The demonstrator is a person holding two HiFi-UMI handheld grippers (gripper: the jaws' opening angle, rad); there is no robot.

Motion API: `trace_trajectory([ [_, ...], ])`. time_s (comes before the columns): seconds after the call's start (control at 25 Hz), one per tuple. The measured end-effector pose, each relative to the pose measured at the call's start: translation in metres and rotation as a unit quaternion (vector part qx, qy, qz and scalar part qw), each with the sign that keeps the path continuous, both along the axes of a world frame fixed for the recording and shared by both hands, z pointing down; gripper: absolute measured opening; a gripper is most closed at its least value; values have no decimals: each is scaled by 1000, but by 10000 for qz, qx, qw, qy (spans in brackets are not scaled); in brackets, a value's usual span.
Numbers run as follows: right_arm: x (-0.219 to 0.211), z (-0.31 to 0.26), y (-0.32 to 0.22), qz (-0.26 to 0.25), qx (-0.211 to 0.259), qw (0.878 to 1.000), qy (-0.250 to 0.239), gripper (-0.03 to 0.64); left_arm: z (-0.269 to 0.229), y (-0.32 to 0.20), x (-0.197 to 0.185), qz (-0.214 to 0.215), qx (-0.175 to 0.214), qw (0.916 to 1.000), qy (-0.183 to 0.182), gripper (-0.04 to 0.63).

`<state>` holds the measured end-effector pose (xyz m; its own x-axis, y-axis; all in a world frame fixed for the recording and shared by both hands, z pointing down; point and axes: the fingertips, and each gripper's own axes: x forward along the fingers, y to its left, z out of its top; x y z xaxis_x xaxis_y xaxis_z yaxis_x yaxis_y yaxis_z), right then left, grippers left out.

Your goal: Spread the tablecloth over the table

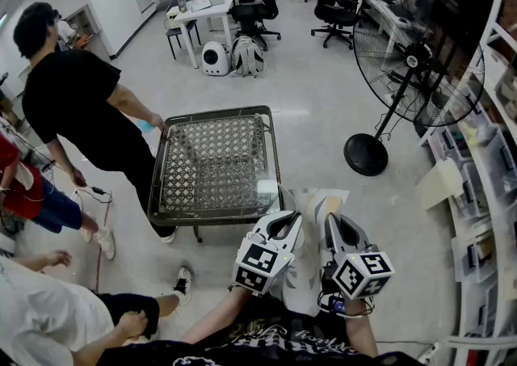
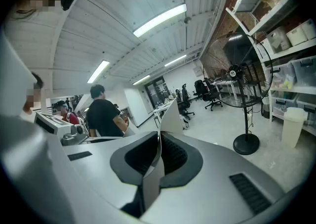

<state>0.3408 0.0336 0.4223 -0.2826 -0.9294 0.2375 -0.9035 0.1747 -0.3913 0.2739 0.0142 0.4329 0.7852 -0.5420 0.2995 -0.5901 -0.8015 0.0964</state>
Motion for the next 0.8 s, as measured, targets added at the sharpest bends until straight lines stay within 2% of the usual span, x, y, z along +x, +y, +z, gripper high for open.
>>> trace_trajectory([
  [0.48,-24,11,-10,-228,-39,9997,-67,20,2,-5,-4,115,31,9999,14,21],
  [0.8,-3,13,-19,-135,-102,9996,-243,20,7,-13,7,156,-15,9998,-125,20],
])
